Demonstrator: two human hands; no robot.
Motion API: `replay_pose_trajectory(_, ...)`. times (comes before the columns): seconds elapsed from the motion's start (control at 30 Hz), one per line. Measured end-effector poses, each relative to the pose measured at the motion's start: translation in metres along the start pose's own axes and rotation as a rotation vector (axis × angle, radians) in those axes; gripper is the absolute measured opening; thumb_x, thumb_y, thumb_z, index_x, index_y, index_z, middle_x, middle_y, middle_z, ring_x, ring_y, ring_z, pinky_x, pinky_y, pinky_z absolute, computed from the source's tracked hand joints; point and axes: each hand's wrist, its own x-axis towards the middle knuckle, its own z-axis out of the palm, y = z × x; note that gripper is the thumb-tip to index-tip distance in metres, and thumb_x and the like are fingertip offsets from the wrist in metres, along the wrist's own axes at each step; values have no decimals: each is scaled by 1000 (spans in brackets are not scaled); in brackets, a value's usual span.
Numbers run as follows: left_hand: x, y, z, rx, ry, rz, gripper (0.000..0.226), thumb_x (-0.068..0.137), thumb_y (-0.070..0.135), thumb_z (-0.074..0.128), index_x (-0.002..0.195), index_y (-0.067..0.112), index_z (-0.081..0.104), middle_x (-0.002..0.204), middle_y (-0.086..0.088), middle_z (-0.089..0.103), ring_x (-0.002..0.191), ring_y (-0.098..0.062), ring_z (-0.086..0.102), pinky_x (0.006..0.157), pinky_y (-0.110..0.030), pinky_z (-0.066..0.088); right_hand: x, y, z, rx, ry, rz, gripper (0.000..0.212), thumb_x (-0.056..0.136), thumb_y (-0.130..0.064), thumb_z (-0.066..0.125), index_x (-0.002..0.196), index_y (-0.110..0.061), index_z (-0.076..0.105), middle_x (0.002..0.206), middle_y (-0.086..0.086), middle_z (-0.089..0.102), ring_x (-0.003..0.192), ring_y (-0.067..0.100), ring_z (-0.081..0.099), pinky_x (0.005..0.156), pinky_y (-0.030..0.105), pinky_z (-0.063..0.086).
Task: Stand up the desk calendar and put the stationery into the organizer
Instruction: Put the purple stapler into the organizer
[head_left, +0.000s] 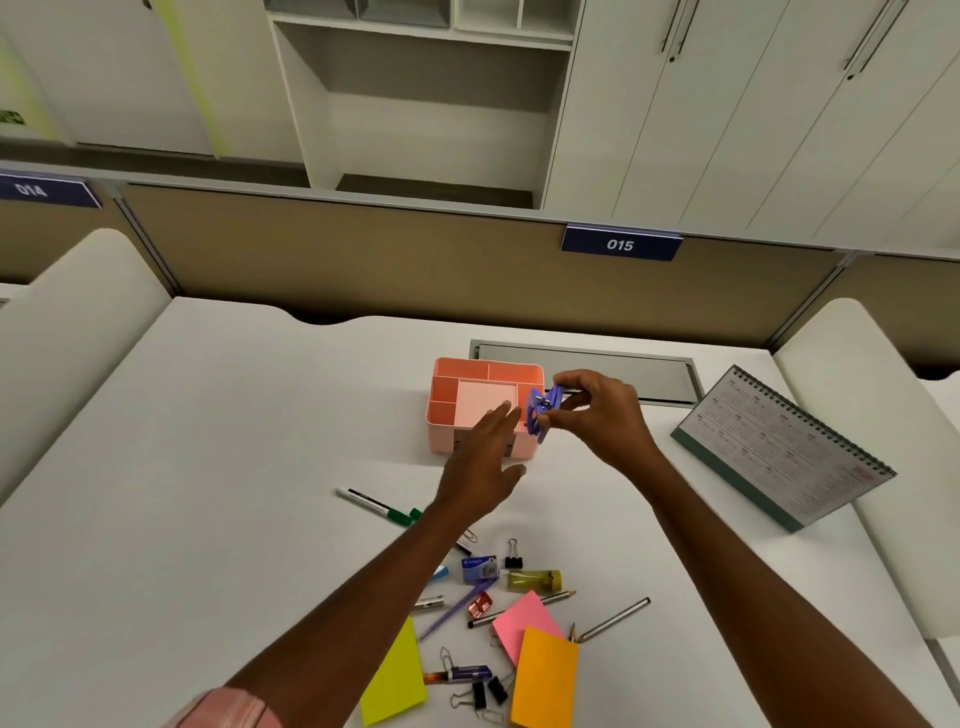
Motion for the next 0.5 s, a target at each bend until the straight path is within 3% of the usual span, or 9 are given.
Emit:
replay_pose_trajectory(0.13,9,-9,9,188,-105,35,85,97,33,68,164,20,17,171,3,16,159,-20,12,125,-47,29,20,7,6,-1,60,-3,58,71,-25,93,122,-13,68,111,0,72,82,1,68,60,6,51)
replay_pose_trajectory(0.23,12,-17,15,275,-172,31,88,98,34,67,165,19,12,172,3,9,159,-19,7,124,-43,28,30,16,15,-11,62,-1,56,72,-24,92,121,-13,67,113,2,72,85,9,69,60,6,50)
replay_pose_trajectory(0.4,12,-23,25,313,-142,45,92,96,28,69,165,19,7,173,3,5,159,-19,5,121,-38,32,41,32,28,-68,-7,-24,57,73,-20,93,122,-11,66,113,3,71,87,13,71,71,19,58)
replay_pose_trajectory(0.5,11,-23,29,296,-128,44,92,97,24,68,165,18,6,173,2,2,160,-19,2,122,-36,30,47,41,35,-201,-90,-64,55,74,-19,91,123,-13,67,118,4,71,87,16,69,71,20,55)
